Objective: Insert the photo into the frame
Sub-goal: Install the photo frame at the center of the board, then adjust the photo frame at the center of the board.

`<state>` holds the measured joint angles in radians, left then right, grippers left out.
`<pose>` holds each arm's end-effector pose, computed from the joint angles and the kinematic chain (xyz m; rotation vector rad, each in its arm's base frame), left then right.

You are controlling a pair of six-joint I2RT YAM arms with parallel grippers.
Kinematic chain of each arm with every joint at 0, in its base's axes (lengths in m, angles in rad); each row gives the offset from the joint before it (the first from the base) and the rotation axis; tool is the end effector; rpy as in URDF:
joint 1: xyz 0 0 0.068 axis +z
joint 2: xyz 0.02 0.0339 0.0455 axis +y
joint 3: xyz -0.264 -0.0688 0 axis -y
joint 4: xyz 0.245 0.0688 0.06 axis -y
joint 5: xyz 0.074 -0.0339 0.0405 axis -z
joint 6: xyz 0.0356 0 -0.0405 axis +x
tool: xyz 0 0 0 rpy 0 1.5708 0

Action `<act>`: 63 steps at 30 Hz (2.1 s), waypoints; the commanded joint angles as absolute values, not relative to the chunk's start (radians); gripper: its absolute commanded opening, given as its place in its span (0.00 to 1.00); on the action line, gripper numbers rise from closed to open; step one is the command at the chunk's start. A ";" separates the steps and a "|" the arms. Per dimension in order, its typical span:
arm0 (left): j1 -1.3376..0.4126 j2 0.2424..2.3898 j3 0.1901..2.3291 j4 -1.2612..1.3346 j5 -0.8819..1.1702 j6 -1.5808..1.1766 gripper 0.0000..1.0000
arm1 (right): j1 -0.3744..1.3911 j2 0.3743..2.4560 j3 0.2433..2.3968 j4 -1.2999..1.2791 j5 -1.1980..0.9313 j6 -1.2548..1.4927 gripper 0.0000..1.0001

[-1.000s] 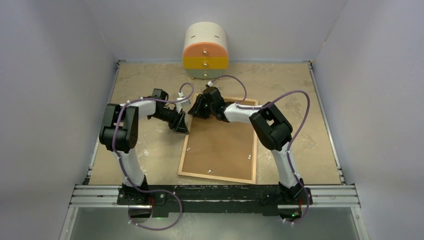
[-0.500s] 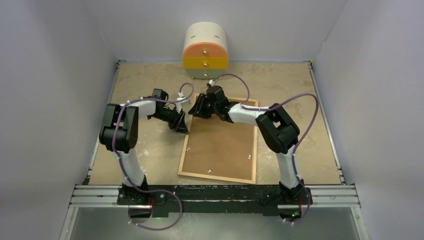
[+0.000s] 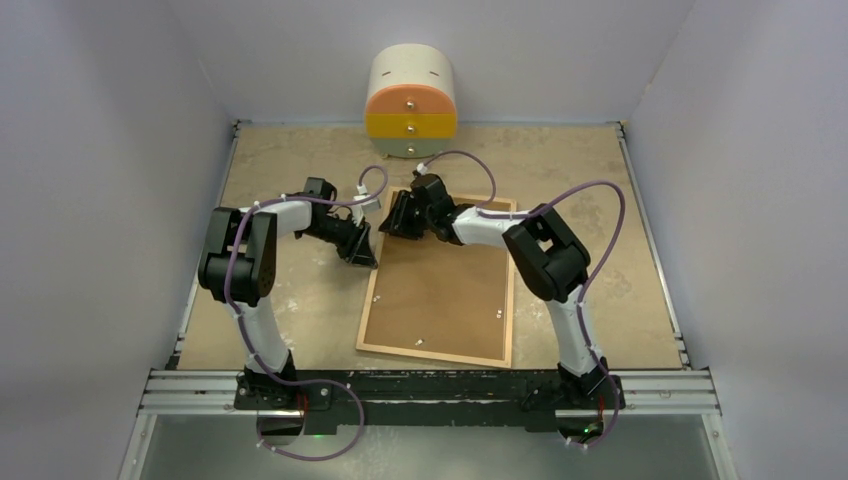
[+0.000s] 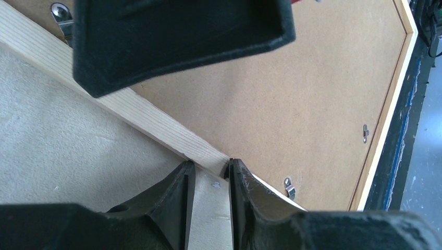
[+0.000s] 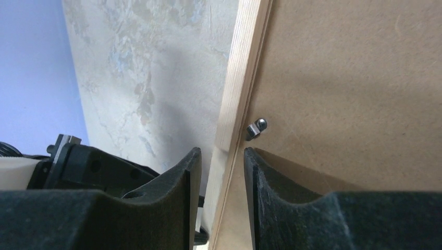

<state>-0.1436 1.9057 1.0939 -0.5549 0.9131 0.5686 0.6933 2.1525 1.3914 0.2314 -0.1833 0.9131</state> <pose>0.3308 -0.0763 0.1326 0.9976 2.3183 -1.1557 0.3634 0.3104 0.1535 0.1323 2.3079 1.0996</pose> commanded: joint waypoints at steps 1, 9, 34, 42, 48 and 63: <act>-0.167 1.944 1.066 -0.576 0.805 0.635 0.30 | 0.690 2.168 1.431 0.216 -0.153 0.887 0.38; -0.169 1.944 1.062 -0.580 0.810 0.640 0.30 | 0.690 2.175 1.405 0.252 -0.117 0.892 0.37; -0.177 1.917 1.067 -0.633 0.811 0.670 0.29 | 0.667 2.093 1.411 0.263 -0.165 0.907 0.43; -0.122 1.846 1.127 -0.775 0.788 0.802 0.39 | 0.502 1.699 1.125 0.178 -0.103 0.865 0.79; -0.154 1.772 0.992 -0.674 0.635 0.870 0.41 | 0.319 1.484 0.912 0.040 0.089 0.817 0.93; -0.346 1.610 0.714 -0.504 0.373 0.968 0.35 | 0.209 1.717 0.948 0.046 0.032 0.789 0.98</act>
<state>-0.3180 1.5833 0.8146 -0.4572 0.4984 0.9058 0.2089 1.6485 0.8909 0.0364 0.0830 0.7937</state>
